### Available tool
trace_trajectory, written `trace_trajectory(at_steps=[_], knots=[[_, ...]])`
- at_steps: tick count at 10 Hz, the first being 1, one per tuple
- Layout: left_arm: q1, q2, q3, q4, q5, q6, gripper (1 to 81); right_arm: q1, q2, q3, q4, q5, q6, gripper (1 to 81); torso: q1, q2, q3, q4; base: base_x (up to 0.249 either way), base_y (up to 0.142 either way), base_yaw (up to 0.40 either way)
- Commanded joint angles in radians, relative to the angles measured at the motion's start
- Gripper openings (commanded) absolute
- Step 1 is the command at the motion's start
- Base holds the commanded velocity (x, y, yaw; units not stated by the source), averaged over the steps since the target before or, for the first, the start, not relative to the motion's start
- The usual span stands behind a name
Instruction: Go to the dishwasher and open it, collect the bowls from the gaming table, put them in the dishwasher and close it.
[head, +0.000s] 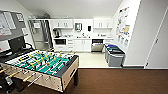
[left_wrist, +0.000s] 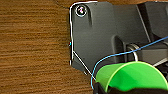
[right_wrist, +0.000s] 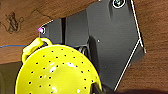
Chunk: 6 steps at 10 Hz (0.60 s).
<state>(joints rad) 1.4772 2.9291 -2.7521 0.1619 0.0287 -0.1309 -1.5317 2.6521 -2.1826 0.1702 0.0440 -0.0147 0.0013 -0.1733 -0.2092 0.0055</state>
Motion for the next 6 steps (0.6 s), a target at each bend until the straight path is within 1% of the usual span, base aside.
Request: trace_trajectory(at_steps=[1, 4, 6], knots=[[-0.048, -0.013, -0.008, 0.011, 0.056, 0.004, 1.0, 0.05, -0.022, -0.006, -0.012, -0.061, -0.002, 1.0, 0.0, 0.0, 0.0, 0.0, 0.191, -0.078, 0.0], [-0.048, -0.014, -0.008, 0.004, 0.054, 0.003, 1.0, 0.049, -0.021, -0.008, -0.014, -0.061, -0.002, 1.0, 0.0, 0.0, 0.0, 0.0, 0.191, -0.079, 0.0], [-0.048, -0.013, -0.008, 0.007, 0.056, 0.002, 1.0, 0.046, -0.015, -0.009, -0.017, -0.059, -0.004, 1.0, 0.0, 0.0, 0.0, 0.0, 0.191, -0.08, 0.0]])
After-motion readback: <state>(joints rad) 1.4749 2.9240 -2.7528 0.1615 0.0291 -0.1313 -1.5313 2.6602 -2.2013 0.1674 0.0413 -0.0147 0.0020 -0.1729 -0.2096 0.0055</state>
